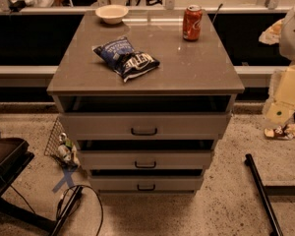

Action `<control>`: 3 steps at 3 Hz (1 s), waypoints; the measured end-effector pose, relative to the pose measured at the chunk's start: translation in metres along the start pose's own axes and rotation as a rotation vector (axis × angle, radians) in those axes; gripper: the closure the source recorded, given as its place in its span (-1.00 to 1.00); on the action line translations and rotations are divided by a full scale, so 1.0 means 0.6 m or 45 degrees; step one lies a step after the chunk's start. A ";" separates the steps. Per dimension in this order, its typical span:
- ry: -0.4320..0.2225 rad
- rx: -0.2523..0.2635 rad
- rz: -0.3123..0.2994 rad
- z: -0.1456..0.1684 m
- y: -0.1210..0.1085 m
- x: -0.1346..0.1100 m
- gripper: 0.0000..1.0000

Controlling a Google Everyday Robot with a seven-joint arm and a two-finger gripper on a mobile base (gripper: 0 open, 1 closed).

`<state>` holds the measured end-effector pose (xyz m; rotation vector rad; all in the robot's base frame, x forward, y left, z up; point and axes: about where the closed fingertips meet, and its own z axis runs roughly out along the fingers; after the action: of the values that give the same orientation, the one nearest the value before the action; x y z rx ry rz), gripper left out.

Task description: Open bottom drawer

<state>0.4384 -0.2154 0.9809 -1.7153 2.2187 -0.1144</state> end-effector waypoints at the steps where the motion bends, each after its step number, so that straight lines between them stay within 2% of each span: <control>1: 0.000 0.000 0.000 0.000 0.000 0.000 -1.00; 2: 0.000 0.035 0.025 0.016 -0.006 -0.007 -1.00; 3: -0.041 0.070 0.102 0.112 0.003 -0.019 -1.00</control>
Offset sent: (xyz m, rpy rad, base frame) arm 0.0244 0.0126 -0.0285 0.0014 -0.0597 -0.0800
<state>0.4601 -0.1949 0.9196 -1.5864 2.2358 -0.1266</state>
